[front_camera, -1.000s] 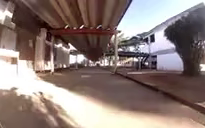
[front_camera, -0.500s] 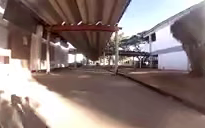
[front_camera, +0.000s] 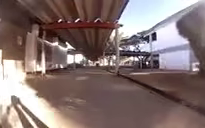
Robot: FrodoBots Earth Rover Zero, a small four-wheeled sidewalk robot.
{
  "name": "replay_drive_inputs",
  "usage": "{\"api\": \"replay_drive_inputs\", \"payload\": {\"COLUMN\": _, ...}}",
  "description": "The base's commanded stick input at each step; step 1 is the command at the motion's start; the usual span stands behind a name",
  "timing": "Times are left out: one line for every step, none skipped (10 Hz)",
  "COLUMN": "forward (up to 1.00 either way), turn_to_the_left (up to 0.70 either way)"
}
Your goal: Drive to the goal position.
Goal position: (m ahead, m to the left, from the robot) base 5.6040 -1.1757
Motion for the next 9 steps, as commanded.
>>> {"api": "replay_drive_inputs", "payload": {"forward": 0.85, "turn_to_the_left": 0.0}}
{"api": "replay_drive_inputs", "payload": {"forward": 0.85, "turn_to_the_left": 0.0}}
{"api": "replay_drive_inputs", "payload": {"forward": 0.85, "turn_to_the_left": 0.0}}
{"api": "replay_drive_inputs", "payload": {"forward": 0.85, "turn_to_the_left": 0.0}}
{"api": "replay_drive_inputs", "payload": {"forward": 0.85, "turn_to_the_left": 0.0}}
{"api": "replay_drive_inputs", "payload": {"forward": 0.85, "turn_to_the_left": 0.0}}
{"api": "replay_drive_inputs", "payload": {"forward": 0.85, "turn_to_the_left": 0.0}}
{"api": "replay_drive_inputs", "payload": {"forward": 0.85, "turn_to_the_left": 0.0}}
{"api": "replay_drive_inputs", "payload": {"forward": 0.85, "turn_to_the_left": 0.0}}
